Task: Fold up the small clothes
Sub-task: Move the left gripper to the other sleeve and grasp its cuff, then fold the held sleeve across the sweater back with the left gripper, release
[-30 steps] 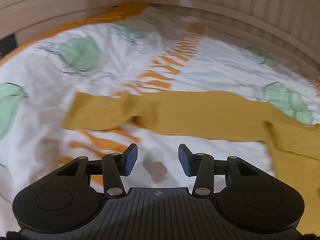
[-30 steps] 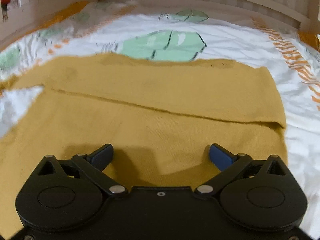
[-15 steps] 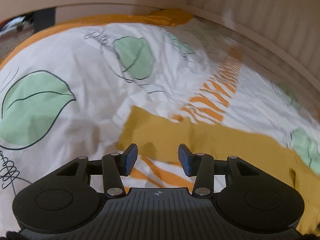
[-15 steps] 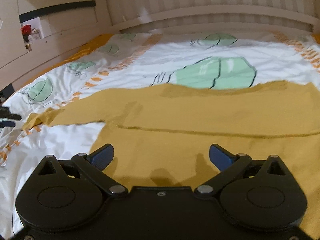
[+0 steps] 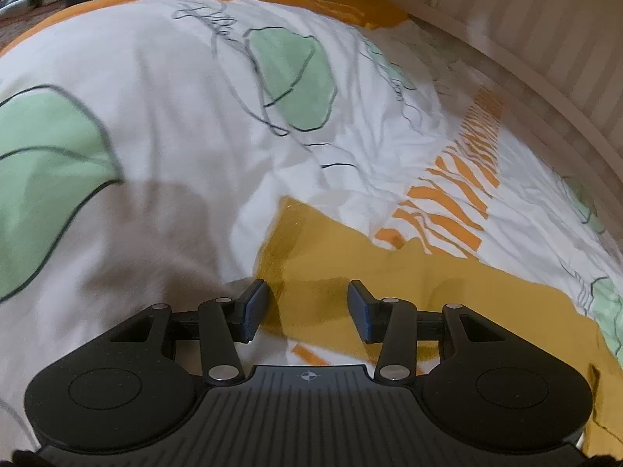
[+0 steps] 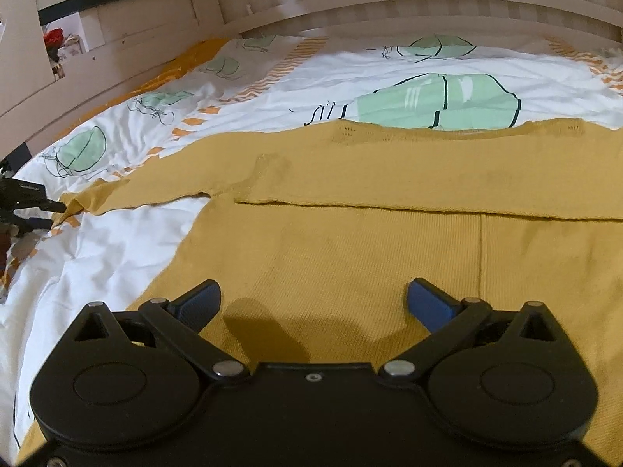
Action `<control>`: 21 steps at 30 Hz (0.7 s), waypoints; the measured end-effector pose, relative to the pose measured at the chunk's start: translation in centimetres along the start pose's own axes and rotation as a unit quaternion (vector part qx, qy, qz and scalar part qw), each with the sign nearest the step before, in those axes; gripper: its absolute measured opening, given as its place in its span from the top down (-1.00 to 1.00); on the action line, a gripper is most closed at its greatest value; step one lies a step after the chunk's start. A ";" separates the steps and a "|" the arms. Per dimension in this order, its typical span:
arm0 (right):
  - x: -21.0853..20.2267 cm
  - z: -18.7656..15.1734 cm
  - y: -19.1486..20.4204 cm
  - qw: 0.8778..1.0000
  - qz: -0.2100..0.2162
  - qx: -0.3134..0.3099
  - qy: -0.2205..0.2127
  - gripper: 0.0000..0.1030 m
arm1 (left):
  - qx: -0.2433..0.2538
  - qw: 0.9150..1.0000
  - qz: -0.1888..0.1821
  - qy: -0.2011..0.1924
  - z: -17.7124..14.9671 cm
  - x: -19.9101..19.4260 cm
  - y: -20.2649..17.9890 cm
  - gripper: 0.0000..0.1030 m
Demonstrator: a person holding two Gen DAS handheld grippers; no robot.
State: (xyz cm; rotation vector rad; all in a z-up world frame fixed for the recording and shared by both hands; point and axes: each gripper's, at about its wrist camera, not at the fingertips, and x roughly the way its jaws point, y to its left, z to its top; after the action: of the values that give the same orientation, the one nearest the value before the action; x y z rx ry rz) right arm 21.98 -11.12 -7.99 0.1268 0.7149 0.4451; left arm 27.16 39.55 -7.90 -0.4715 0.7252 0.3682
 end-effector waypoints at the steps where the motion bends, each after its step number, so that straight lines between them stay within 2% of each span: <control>1: 0.1 0.0 0.1 1.000 -0.002 -0.002 0.002 -1.00 | 0.004 1.000 -0.002 -0.006 0.1 0.1 -0.2 0.28; 2: 0.2 0.1 0.2 1.000 -0.003 -0.004 0.003 -1.00 | 0.006 1.000 -0.005 -0.019 0.1 -0.1 -0.3 0.50; 3: 0.2 0.1 0.3 1.000 -0.005 -0.007 0.004 -1.00 | 0.006 1.000 -0.005 -0.029 0.1 -0.2 -0.5 1.00; 7: 0.2 0.1 0.3 1.000 -0.004 -0.005 0.004 -1.00 | -0.001 0.999 -0.018 -0.037 0.7 -1.1 -1.7 1.00; 13: 0.1 0.2 -0.3 1.000 0.010 0.012 0.000 -1.00 | 0.047 0.994 -0.055 -0.077 2.4 -5.7 -6.4 1.00; 15: 0.1 0.3 -0.5 1.000 0.015 0.018 0.000 -1.00 | 0.060 0.993 -0.051 -0.087 3.0 -6.8 -7.8 0.94; 17: 0.1 0.3 -0.6 1.000 0.018 0.022 -0.001 -1.00 | 0.057 0.994 -0.062 -0.076 3.3 -6.9 -8.0 0.89; 18: 0.1 0.3 -0.6 1.000 0.019 0.023 -0.002 -1.00 | 0.052 0.994 -0.070 -0.065 3.3 -6.8 -7.7 0.77; 19: 0.1 0.3 -0.7 1.000 0.019 0.024 -0.002 -1.00 | 0.043 0.995 -0.067 -0.057 3.0 -6.6 -7.3 0.50; 21: 0.1 0.3 -0.7 1.000 0.019 0.023 -0.002 -1.00 | 0.021 0.997 -0.054 -0.048 2.2 -6.3 -6.2 0.24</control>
State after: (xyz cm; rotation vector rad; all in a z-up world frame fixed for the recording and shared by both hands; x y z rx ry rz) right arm 22.46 -11.67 -8.01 0.1839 0.7209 0.4642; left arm 26.90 34.56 -0.31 -0.4485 0.6102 0.2709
